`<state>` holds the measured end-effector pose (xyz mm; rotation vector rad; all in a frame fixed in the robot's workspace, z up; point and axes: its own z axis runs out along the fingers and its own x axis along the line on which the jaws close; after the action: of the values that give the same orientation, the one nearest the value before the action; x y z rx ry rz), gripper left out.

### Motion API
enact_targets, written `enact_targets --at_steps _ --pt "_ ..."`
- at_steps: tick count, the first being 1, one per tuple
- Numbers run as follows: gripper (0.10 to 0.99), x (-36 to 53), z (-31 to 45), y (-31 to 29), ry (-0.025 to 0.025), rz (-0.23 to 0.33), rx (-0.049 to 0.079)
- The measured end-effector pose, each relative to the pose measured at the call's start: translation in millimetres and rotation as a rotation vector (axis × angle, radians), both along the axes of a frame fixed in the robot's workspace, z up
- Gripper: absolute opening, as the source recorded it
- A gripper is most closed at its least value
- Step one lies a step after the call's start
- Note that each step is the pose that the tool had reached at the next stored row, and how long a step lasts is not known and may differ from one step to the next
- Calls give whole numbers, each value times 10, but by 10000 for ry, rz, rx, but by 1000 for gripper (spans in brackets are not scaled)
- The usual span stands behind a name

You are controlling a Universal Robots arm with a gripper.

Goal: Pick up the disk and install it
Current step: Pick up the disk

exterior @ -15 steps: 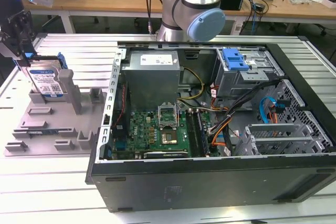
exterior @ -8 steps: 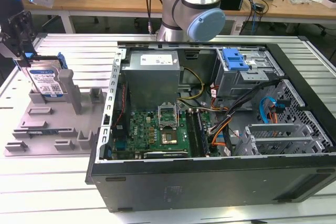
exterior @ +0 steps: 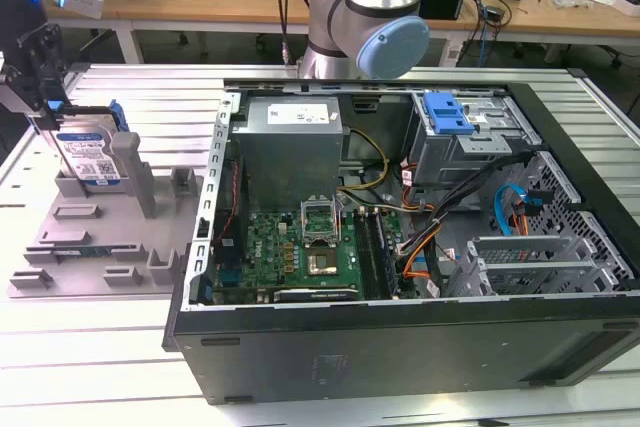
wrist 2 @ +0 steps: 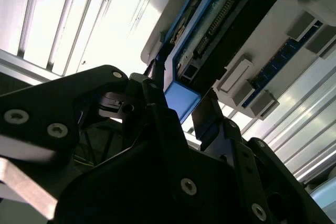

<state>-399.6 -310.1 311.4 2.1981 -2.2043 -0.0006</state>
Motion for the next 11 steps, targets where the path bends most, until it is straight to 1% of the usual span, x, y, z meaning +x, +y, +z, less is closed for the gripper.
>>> enact_targets --at_steps 9,11 --pt "482 0 -28 0 -1 2 0" --pt "482 0 -40 0 -8 4 0"
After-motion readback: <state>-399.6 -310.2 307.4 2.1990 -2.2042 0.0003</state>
